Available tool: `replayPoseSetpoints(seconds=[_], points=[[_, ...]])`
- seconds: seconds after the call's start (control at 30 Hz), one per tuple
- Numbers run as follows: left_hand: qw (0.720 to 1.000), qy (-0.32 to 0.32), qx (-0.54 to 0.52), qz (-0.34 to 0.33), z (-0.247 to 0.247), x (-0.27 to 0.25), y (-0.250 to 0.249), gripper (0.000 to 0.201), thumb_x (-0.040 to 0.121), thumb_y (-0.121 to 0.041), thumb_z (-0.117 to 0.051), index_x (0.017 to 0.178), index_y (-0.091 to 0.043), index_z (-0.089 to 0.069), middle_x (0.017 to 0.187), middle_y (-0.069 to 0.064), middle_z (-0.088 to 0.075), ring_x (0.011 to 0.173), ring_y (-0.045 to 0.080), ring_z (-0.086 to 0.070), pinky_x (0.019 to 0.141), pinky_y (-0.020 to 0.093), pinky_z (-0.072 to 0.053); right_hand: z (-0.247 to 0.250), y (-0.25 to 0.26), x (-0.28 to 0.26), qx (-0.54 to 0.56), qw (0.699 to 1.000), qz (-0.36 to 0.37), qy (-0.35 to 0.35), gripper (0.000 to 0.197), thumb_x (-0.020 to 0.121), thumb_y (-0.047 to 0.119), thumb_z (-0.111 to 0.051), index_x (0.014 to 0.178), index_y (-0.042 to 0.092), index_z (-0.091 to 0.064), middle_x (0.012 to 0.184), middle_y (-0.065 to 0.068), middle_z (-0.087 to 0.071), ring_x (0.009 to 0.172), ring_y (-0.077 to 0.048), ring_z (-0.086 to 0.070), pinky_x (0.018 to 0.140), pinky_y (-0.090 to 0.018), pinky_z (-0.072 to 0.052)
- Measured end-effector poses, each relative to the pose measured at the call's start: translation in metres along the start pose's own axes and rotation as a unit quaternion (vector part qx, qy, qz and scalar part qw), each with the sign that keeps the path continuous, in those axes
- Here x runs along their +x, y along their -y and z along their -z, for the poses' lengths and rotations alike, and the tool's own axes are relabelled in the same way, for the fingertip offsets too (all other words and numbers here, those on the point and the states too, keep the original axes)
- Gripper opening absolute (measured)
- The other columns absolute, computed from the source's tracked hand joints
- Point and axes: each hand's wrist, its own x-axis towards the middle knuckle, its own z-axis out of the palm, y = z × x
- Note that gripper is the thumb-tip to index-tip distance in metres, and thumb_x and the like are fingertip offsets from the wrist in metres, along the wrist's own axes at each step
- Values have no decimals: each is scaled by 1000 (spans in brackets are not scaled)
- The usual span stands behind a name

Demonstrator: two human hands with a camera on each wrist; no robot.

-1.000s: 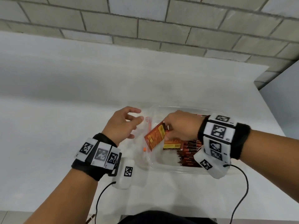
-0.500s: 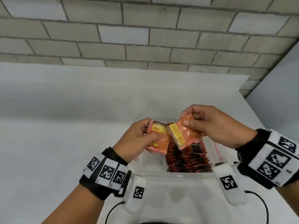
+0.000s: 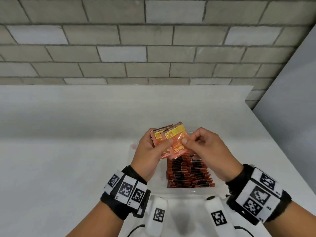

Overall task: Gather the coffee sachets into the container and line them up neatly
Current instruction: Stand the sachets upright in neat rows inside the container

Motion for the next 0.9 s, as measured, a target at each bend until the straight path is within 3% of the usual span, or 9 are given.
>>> replayPoseSetpoints(seconds=[0.1, 0.23, 0.33, 0.43, 0.57, 0.63, 0.73, 0.8, 0.9], points=[[999, 9, 40, 10, -3, -3, 1, 28, 74, -18, -67, 97, -7, -54, 88, 8, -70, 68, 19, -68, 47, 25, -49, 7, 0, 0, 50, 996, -18, 70, 19, 86, 20, -67, 104, 16, -60, 89, -2, -70, 64, -14, -59, 59, -28, -51], [998, 31, 13, 53, -6, -6, 1, 33, 77, -24, -61, 104, -6, -55, 86, 7, -70, 65, 16, -66, 43, 23, -48, 11, -1, 1, 61, 995, 15, 74, 16, 88, 14, -64, 102, 19, -62, 90, 3, -72, 68, -14, -63, 62, -24, -50], [994, 30, -26, 104, -6, -5, 2, 50, 82, -34, -56, 119, -1, -53, 89, 11, -69, 66, 17, -66, 42, 24, -48, 15, 1, 4, 83, 992, 94, 22, 16, 85, 4, -65, 91, 18, -63, 93, 1, -71, 82, -10, -66, 71, -20, -50], [983, 47, -89, 152, -5, -3, 1, 58, 84, -43, -49, 124, -2, -54, 89, 14, -68, 63, 19, -65, 42, 27, -51, 14, 0, 5, 46, 985, 164, 5, 30, 79, -4, -67, 79, 27, -66, 107, 10, -63, 104, -4, -58, 88, -25, -47], [986, 53, -84, 134, -4, 0, -1, 38, 79, -26, -58, 110, -5, -59, 87, 15, -67, 62, 20, -65, 42, 27, -52, 12, -7, 4, -83, 979, 172, 63, 52, 83, -8, -55, 87, 41, -71, 127, 27, -48, 125, 2, -39, 99, -18, -35], [991, 45, -51, 115, -1, -1, 1, 33, 74, -18, -63, 104, -6, -58, 87, 14, -68, 64, 21, -66, 46, 27, -53, 12, -6, 2, -39, 986, 150, 68, 58, 85, -13, -47, 100, 39, -69, 127, 19, -52, 116, 1, -50, 90, -15, -42], [994, 45, -41, 94, 3, -4, 6, 29, 73, -11, -62, 101, -4, -59, 85, 12, -71, 72, 21, -69, 58, 29, -56, 8, -3, -1, 54, 994, 71, 59, 39, 92, 1, -53, 120, 28, -52, 108, 4, -62, 88, -4, -66, 72, -17, -51], [994, 51, -36, 89, 5, -7, 10, 34, 73, -7, -62, 105, 3, -58, 84, 10, -71, 75, 21, -69, 62, 29, -56, 4, -5, -1, 8, 995, 50, 87, 34, 90, 13, -61, 120, 26, -52, 94, 3, -66, 80, -8, -68, 72, -22, -54], [995, 51, -14, 88, 12, -8, 13, 44, 78, -9, -68, 115, 8, -51, 86, 10, -72, 78, 22, -69, 63, 30, -56, 4, -6, 1, -22, 994, 50, 90, 23, 88, 10, -63, 108, 23, -61, 86, -1, -68, 77, -13, -69, 70, -26, -56]])
